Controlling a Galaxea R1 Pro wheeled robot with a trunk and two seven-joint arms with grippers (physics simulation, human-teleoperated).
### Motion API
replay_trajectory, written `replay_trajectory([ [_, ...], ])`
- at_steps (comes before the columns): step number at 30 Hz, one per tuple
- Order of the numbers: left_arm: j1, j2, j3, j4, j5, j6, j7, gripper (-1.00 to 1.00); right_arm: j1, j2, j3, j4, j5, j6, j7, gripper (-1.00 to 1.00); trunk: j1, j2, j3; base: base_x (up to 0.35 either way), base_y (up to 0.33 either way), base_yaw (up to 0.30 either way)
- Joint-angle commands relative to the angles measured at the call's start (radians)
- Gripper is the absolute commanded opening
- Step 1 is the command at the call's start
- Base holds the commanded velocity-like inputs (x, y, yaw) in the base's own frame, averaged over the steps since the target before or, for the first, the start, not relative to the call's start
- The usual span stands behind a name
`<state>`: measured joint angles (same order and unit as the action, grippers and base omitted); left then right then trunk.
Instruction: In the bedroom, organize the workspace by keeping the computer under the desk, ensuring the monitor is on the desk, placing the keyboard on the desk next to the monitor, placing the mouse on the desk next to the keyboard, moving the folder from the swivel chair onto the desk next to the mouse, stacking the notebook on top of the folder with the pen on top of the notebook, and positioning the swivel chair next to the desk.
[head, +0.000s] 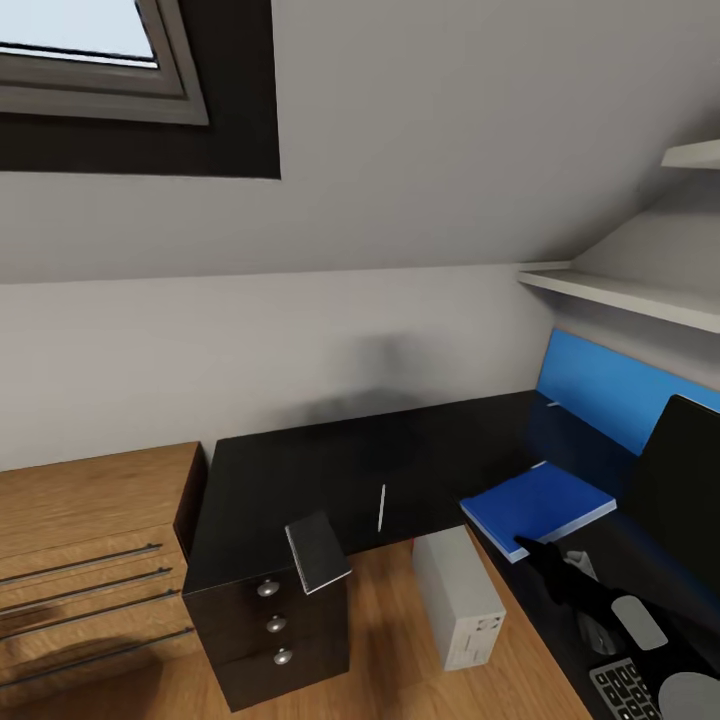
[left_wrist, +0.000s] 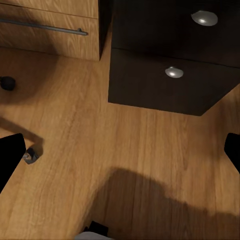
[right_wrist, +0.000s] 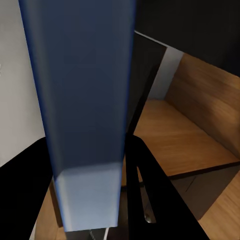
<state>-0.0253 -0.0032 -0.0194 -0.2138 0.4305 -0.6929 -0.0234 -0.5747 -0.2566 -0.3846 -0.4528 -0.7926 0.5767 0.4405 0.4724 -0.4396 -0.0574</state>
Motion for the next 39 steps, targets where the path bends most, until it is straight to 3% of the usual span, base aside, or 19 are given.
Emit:
replay_trajectory([
  [1,-0.001,0.000,-0.002,0.001,0.007,-0.003,-0.002,1.00,-0.001,0.000,-0.006,0.000,-0.002,0.008,0.001,-1.00,0.004,-0.009,-0.005,0.000,0.000,0.000],
  [26,-0.001,-0.001,-0.001,0.001,0.007,-0.002,-0.003,1.00,-0.001,0.002,-0.052,0.002,-0.005,0.025,0.003,-1.00,0.100,-0.184,-0.084,0.000,0.000,0.000],
  [39,-0.001,-0.001,-0.001,0.001,0.007,-0.004,-0.002,1.00,-0.001,0.002,-0.053,0.002,-0.005,0.029,0.003,-1.00,0.100,-0.184,-0.084,0.000,0.000,0.000],
])
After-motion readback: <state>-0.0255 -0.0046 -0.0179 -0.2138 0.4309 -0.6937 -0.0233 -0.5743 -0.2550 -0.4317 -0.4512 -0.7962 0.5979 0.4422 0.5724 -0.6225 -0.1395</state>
